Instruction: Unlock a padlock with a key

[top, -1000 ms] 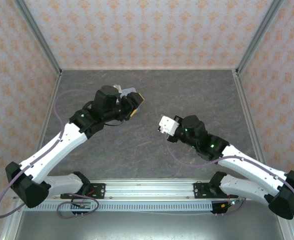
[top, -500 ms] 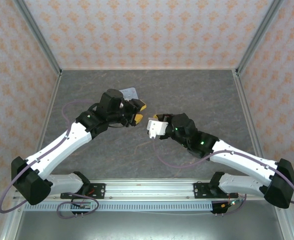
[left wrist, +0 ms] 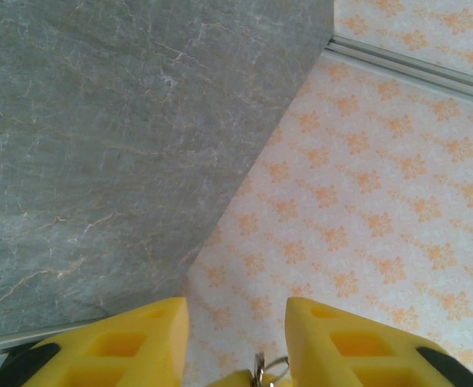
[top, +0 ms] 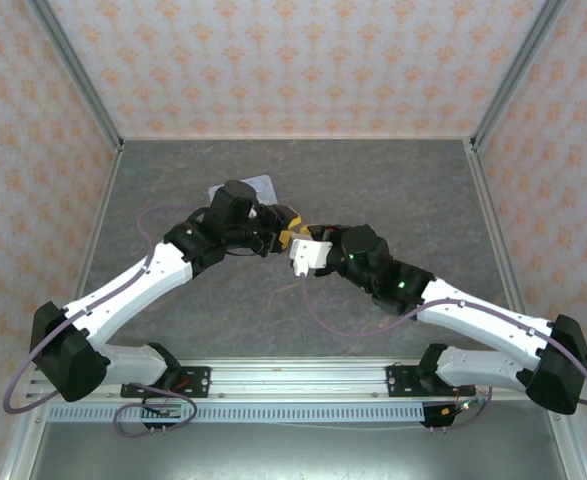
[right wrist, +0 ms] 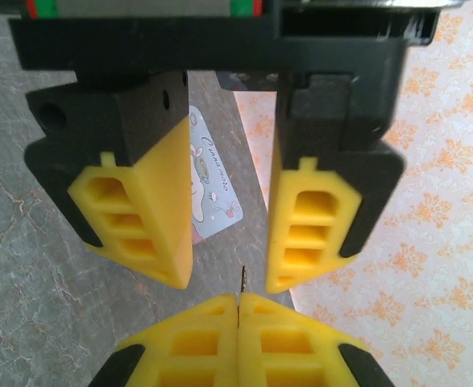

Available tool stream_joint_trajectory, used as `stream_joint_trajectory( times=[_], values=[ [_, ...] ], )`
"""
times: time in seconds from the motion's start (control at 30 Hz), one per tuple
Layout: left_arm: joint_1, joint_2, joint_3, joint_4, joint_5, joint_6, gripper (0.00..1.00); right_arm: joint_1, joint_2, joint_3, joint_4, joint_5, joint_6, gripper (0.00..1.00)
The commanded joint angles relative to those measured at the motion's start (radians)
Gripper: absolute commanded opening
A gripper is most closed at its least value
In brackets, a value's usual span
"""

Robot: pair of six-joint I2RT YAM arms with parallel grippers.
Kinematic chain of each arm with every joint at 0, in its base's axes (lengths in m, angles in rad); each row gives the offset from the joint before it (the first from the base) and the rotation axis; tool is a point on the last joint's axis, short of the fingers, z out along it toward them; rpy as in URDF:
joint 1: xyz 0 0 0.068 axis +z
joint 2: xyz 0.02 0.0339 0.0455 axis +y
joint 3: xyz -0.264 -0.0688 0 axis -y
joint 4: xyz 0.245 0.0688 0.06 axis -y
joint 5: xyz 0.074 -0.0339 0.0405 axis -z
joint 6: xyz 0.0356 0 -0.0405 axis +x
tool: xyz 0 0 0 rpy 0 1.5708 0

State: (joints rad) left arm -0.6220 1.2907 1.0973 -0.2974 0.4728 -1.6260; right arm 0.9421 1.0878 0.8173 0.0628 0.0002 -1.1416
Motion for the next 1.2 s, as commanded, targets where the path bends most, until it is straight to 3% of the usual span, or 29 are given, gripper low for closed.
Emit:
stream_joint_trajectory(
  times=[0.0,0.17,0.67,0.8,0.87,0.9,0.97,1.1,1.17],
  values=[
    [-0.008,0.006,0.022,0.016,0.018,-0.003,0.32,0.007,-0.003,0.031,0.033,-0.016,0.010,0.00],
    [-0.010,0.010,0.025,0.019,0.022,-0.003,0.25,0.007,-0.002,0.030,0.027,-0.016,0.010,0.00],
    [-0.015,0.024,0.059,-0.002,0.022,0.025,0.16,0.007,0.011,0.029,0.019,-0.026,0.025,0.00],
    [-0.015,0.028,0.067,-0.005,0.015,0.058,0.04,0.007,0.001,0.039,-0.002,-0.042,0.061,0.00],
    [-0.015,0.031,0.086,-0.026,-0.003,0.114,0.00,0.007,-0.014,0.055,-0.048,-0.055,0.099,0.09],
    [-0.015,0.030,0.106,-0.057,-0.025,0.157,0.00,0.007,-0.028,0.064,-0.078,-0.063,0.119,0.22],
    [-0.016,0.027,0.151,-0.120,-0.086,0.267,0.00,0.007,-0.055,0.073,-0.134,-0.077,0.146,0.37],
    [-0.022,-0.016,0.204,-0.153,-0.259,0.550,0.00,-0.038,-0.119,0.106,-0.277,-0.183,0.256,0.43],
    [-0.039,-0.054,0.191,-0.110,-0.334,0.708,0.00,-0.098,-0.158,0.103,-0.309,-0.300,0.346,0.44]
  ],
)
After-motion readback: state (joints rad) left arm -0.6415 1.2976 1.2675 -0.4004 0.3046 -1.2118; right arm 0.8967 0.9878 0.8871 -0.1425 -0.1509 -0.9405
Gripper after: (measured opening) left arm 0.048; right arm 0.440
